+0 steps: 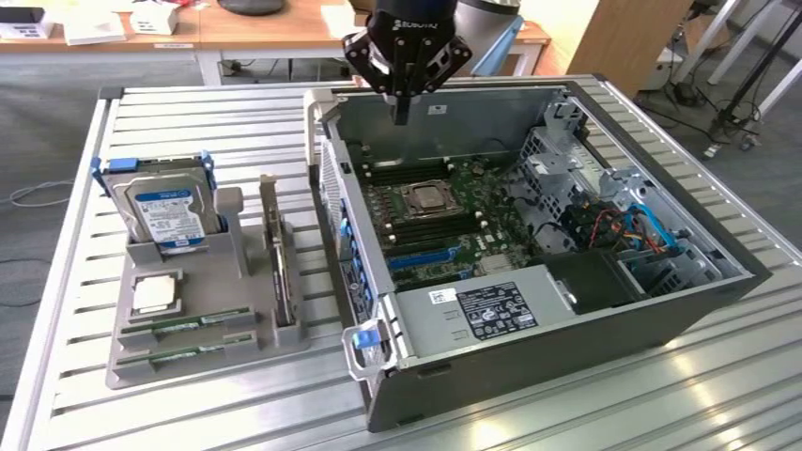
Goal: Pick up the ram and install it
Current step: 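Reach for the ram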
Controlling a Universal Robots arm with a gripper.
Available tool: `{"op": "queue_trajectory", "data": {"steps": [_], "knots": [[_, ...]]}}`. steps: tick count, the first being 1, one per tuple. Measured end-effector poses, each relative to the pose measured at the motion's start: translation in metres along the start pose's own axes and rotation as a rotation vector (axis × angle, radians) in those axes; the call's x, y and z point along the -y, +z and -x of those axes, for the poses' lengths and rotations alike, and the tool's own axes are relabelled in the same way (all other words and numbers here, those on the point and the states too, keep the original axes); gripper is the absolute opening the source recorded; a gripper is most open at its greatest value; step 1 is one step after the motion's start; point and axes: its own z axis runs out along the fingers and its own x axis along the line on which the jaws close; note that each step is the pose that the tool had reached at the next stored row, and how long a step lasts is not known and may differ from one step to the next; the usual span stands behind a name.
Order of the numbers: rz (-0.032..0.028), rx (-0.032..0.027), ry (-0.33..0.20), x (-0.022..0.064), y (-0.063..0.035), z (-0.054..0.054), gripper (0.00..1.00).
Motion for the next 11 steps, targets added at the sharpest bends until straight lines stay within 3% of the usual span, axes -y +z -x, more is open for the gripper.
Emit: {"op": "queue_trajectory", "data": {"steps": [11], "knots": [[-0.0001,-0.0001,0.000,0.0015,-0.0003,-0.020,0.11]]}}
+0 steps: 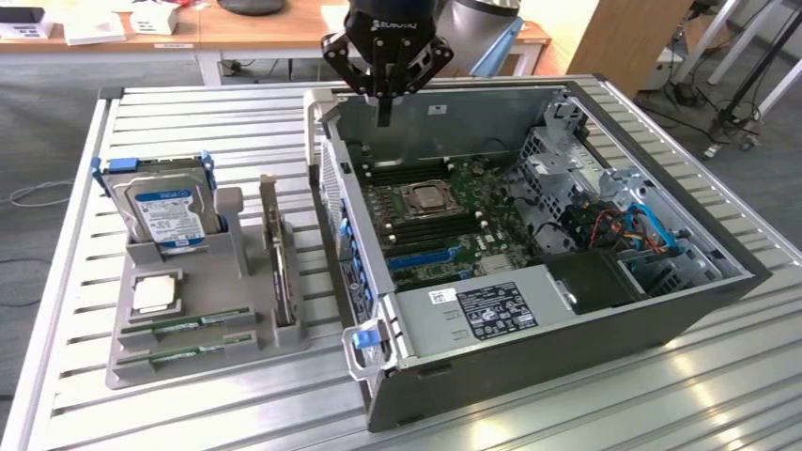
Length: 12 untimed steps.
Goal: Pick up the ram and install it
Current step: 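Reach for the ram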
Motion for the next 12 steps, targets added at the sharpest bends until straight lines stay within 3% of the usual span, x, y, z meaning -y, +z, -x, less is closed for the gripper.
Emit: {"op": "queue_trajectory", "data": {"steps": [12], "knots": [[0.0000,0.0001,0.000,0.0021,-0.0005,-0.028,0.11]]}}
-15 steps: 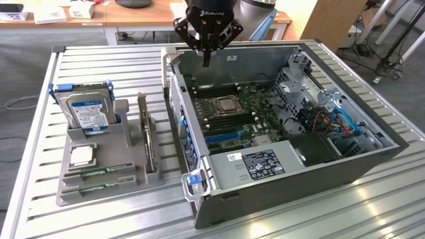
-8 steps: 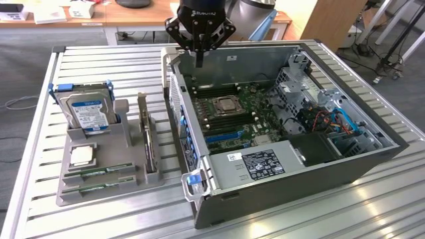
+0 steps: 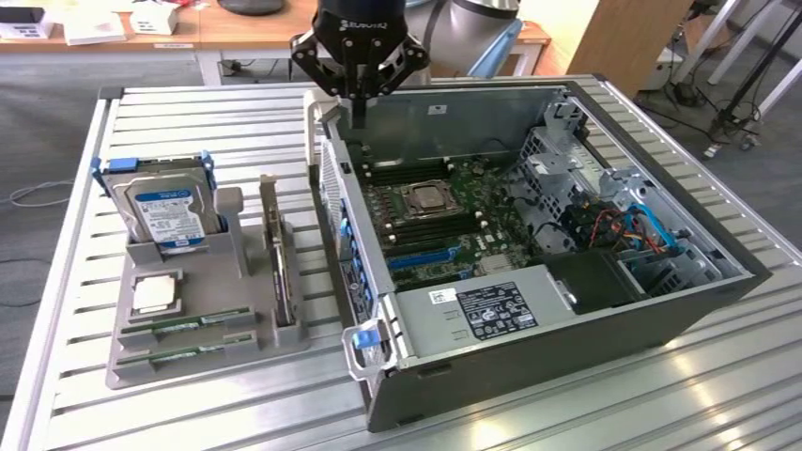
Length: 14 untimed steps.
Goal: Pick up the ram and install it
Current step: 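Reach for the ram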
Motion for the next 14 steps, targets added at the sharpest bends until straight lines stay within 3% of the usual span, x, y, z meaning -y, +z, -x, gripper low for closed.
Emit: {"op": "queue_trajectory", "data": {"steps": [14], "knots": [[0.0000,-0.0001,0.000,0.0027,-0.0007,-0.036,0.11]]}}
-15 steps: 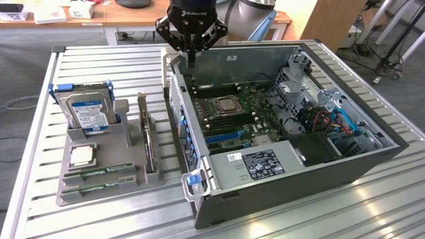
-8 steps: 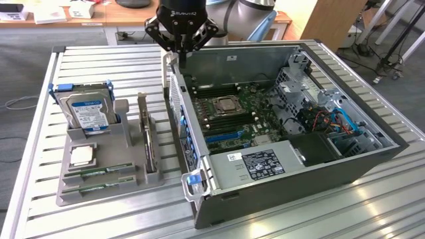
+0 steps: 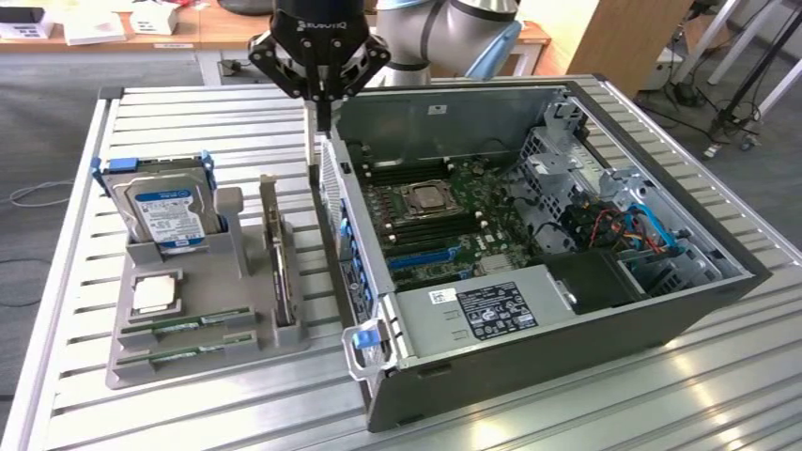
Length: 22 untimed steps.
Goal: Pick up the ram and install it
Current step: 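Reach for the ram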
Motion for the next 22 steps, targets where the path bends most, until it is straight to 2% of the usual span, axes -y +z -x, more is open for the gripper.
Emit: {"op": "queue_trajectory", "data": {"steps": [22], "knots": [[0.0000,0.0001,0.000,0.0047,-0.0009,-0.062,0.11]]}}
